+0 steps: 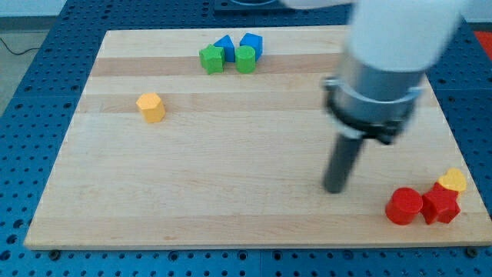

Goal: Push the yellow hexagon towards the bottom

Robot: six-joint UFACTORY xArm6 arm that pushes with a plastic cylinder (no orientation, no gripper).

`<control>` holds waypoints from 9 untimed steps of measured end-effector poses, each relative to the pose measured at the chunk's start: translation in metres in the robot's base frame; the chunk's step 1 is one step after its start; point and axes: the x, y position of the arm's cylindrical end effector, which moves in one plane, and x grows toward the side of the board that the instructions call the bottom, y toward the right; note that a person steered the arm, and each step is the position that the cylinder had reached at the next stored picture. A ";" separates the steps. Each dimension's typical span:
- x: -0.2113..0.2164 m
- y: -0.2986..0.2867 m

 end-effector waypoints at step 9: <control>-0.210 -0.250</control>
